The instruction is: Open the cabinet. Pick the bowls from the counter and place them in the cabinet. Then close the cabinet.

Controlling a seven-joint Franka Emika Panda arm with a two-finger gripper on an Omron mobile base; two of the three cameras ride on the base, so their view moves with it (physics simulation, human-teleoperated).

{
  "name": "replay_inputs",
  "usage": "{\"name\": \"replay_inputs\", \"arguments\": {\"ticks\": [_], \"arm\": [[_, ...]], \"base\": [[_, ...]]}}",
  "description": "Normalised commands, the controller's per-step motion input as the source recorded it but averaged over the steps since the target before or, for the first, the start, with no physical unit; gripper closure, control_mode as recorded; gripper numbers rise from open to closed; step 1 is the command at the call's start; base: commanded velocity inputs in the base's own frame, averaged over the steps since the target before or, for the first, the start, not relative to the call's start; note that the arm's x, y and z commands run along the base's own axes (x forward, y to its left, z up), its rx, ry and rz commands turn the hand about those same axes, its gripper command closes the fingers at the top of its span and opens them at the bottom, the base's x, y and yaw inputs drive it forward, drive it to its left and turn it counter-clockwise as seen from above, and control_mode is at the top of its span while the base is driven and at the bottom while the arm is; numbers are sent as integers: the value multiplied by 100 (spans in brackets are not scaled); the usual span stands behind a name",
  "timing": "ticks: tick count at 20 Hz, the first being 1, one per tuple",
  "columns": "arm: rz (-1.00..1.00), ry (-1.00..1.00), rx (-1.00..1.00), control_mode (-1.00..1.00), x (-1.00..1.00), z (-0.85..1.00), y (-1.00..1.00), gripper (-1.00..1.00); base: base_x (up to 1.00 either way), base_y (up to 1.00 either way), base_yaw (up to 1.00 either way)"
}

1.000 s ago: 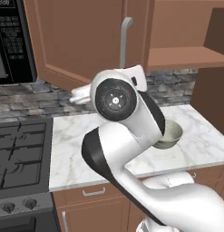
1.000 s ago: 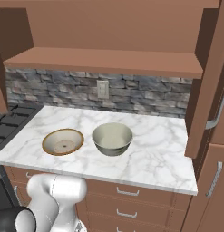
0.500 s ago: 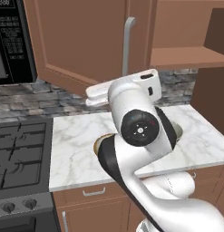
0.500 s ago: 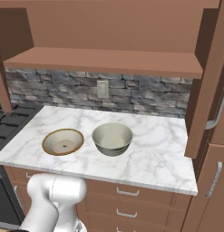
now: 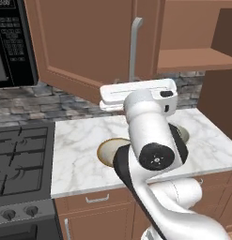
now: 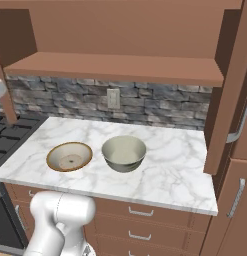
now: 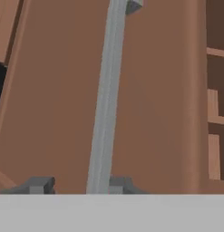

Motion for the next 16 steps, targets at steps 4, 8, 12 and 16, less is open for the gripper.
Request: {"name": "replay_inputs", "arguments": {"ticks": [4, 8, 12, 16], "arm": [[0, -9, 12, -100, -98, 62, -100, -100], [0, -10, 13, -100, -100, 74, -100, -100], [0, -10, 12, -100, -100, 72, -100, -100], [1, 0, 8, -100, -54, 22, -89, -100]], "base": [[0, 0, 0], [0, 0, 0], [0, 0, 0], [0, 0, 0]]}}
